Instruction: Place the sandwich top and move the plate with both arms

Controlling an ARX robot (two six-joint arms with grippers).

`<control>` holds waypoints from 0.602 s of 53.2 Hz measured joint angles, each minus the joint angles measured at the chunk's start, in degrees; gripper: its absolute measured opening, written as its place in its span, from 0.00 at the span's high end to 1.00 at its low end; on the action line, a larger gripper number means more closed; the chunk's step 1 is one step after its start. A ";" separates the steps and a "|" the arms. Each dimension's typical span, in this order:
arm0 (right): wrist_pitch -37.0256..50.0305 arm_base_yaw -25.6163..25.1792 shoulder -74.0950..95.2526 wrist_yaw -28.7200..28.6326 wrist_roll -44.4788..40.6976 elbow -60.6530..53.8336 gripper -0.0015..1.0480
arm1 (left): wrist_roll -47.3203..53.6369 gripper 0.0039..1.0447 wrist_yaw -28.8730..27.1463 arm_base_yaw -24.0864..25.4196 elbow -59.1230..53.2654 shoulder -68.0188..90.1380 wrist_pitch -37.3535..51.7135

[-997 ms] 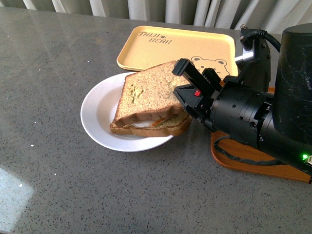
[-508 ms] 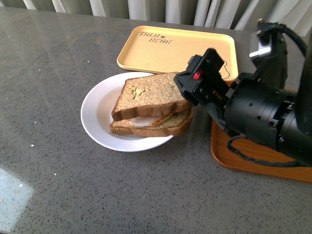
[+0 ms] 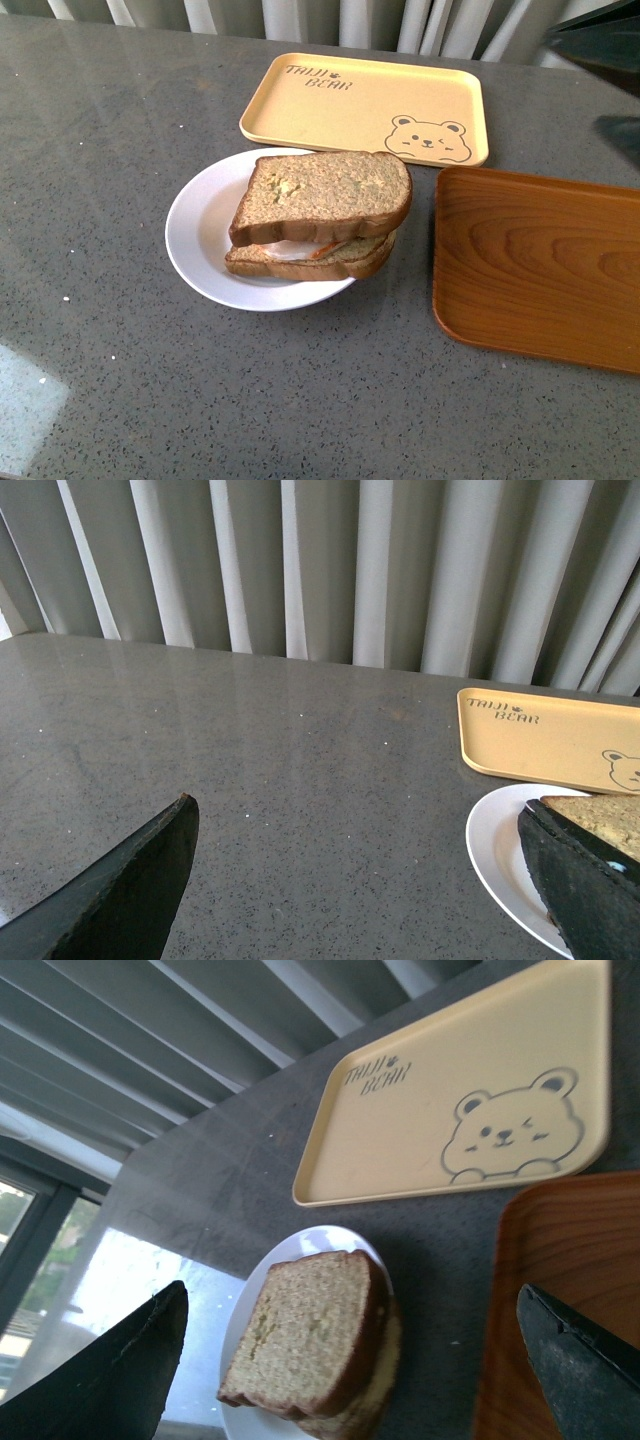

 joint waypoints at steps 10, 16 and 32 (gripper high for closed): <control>13.07 -3.63 -6.58 19.63 -26.03 -9.44 0.40 | 0.00 0.08 0.00 0.00 0.00 0.00 0.00; 11.37 -4.04 -11.69 18.64 -32.20 -13.09 0.61 | 0.00 0.08 0.02 0.00 0.00 0.00 0.00; 3.43 -8.22 -25.33 14.93 -35.08 -19.04 0.98 | 0.00 0.08 0.02 0.00 0.00 0.00 0.00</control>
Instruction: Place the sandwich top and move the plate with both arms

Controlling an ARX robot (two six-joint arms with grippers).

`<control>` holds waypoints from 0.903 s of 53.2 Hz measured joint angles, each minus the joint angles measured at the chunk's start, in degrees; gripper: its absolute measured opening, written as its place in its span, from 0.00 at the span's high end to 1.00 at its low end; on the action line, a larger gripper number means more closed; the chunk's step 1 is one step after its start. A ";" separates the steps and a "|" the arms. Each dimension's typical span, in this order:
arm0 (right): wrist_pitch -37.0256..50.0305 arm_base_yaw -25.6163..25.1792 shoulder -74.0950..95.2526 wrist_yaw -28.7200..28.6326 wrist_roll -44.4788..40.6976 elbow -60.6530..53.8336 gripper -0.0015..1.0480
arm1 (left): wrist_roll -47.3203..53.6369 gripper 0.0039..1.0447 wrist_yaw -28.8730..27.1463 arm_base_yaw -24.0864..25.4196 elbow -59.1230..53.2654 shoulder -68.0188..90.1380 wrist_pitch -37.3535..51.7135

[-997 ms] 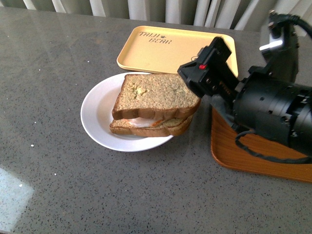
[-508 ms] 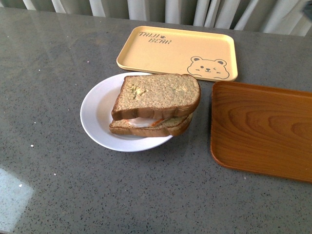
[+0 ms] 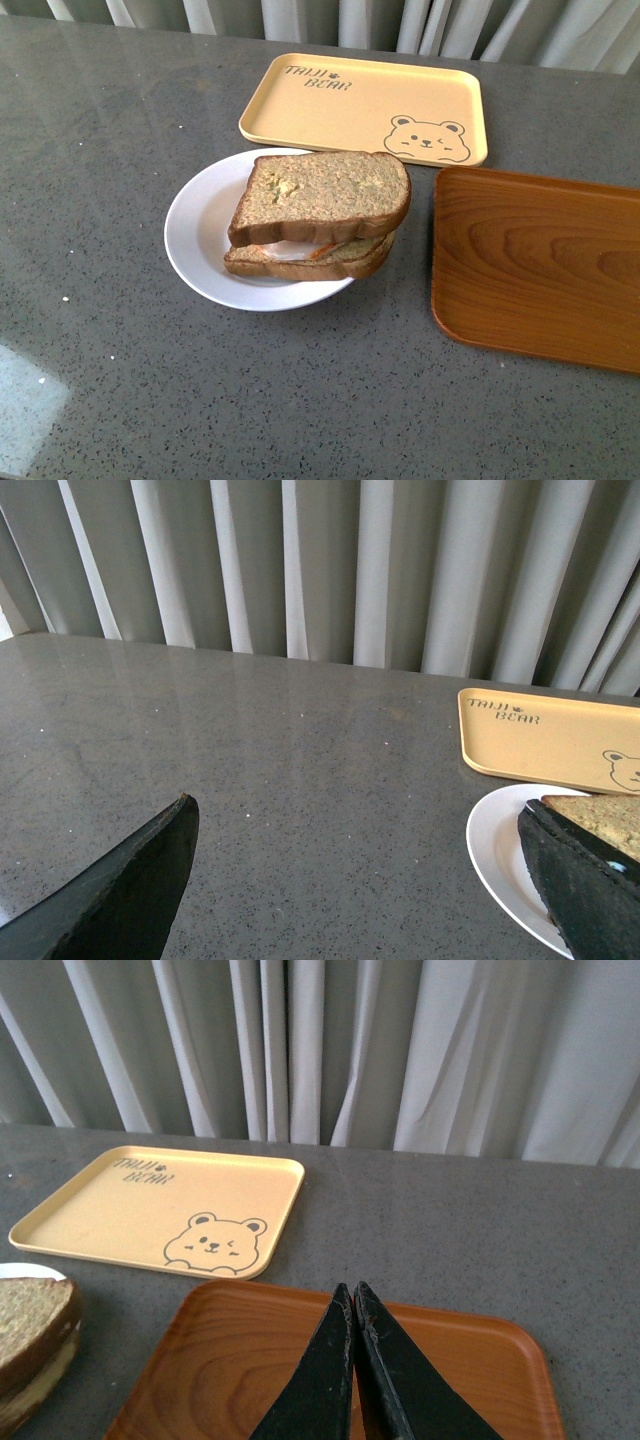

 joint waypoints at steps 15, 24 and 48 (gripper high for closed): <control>-9.64 -0.04 -12.66 -0.11 -0.13 -2.95 0.98 | 0.00 0.08 -0.02 0.00 0.00 0.00 0.00; -15.74 -0.04 -19.80 -0.09 -0.13 -3.39 0.98 | 0.00 0.08 -0.02 0.00 0.00 0.00 0.00; -31.06 -0.04 -36.63 -0.11 -0.15 -3.45 0.98 | 0.00 0.08 -0.02 0.00 0.00 0.00 0.00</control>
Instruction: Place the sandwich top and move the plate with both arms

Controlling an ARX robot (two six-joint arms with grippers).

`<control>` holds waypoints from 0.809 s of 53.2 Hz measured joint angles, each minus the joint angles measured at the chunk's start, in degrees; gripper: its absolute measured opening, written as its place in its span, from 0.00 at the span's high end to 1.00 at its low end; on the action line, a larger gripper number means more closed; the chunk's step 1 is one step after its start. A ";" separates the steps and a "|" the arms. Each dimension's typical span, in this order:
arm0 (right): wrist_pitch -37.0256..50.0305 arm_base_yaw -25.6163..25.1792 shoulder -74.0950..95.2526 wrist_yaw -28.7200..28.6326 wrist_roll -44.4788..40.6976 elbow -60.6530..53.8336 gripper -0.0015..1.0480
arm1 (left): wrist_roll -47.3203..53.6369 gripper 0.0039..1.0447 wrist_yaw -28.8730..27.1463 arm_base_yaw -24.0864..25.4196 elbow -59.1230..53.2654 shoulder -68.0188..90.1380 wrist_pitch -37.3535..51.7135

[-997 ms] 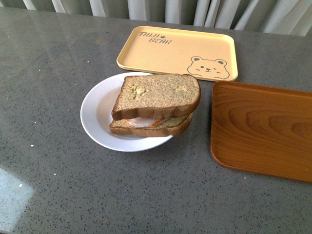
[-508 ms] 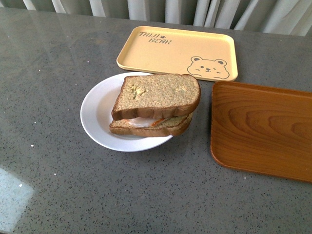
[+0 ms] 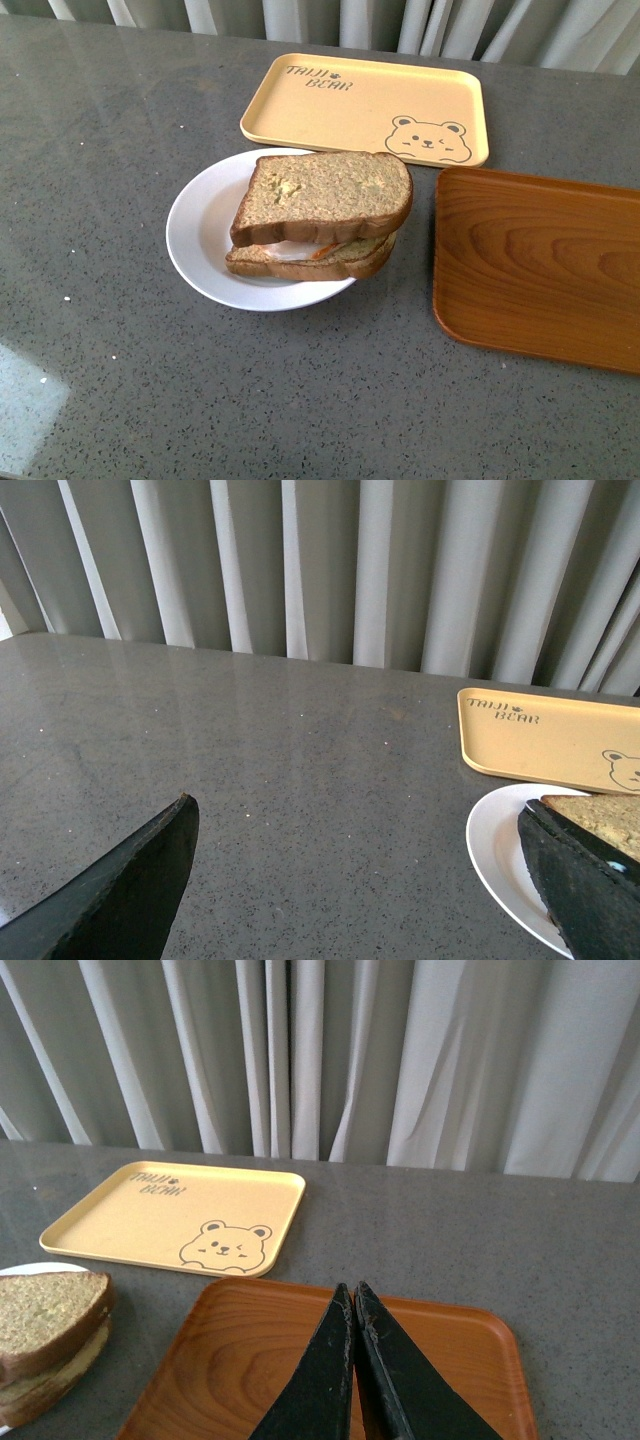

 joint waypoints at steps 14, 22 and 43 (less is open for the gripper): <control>-6.32 0.00 -6.54 0.00 0.02 -0.02 0.98 | 0.00 0.08 0.00 0.00 0.00 0.00 0.00; -9.42 0.00 -9.66 0.00 0.02 -0.02 0.98 | 0.00 0.08 0.00 0.00 0.00 0.00 0.00; -20.55 0.00 -19.26 -0.13 0.00 0.02 0.98 | 0.02 0.08 0.00 0.00 0.00 0.00 0.00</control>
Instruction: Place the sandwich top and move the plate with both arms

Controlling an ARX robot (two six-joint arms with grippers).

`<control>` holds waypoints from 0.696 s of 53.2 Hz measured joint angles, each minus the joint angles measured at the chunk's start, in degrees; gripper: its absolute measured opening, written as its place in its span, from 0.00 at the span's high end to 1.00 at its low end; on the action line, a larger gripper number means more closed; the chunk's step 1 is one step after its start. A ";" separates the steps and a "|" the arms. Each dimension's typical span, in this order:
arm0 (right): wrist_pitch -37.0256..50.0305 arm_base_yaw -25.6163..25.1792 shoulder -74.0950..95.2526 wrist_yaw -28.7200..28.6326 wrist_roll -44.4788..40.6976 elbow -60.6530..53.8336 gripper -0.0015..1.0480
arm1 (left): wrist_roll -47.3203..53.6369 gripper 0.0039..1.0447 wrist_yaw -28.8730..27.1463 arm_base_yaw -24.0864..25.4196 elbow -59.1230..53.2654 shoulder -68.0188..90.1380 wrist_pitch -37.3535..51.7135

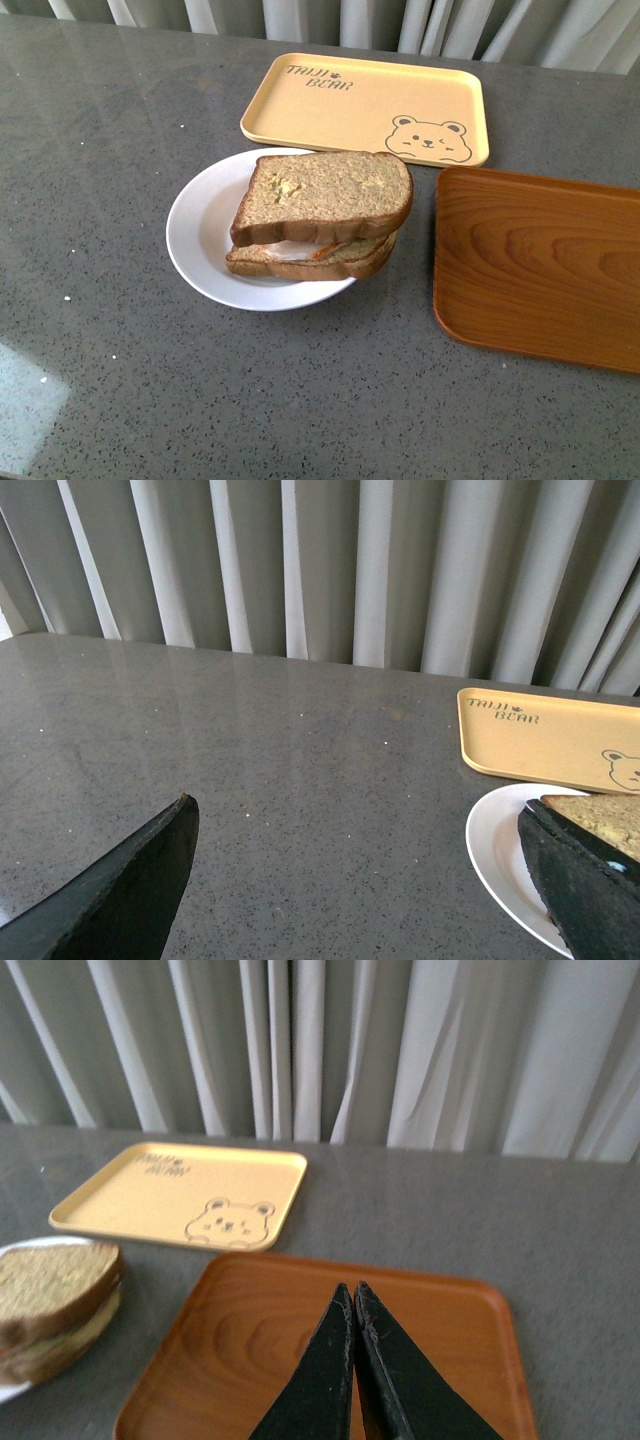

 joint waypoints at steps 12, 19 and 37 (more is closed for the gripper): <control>-4.55 0.00 -5.70 0.13 0.00 -0.02 0.98 | -0.02 0.08 0.00 0.00 0.00 0.00 0.00; -4.55 0.00 -5.77 0.13 -0.09 -0.02 0.95 | -0.02 0.08 0.00 0.00 0.00 0.00 0.00; -4.57 0.00 -5.77 0.13 -0.09 -0.02 0.45 | -0.02 0.08 0.00 0.00 0.00 0.00 0.00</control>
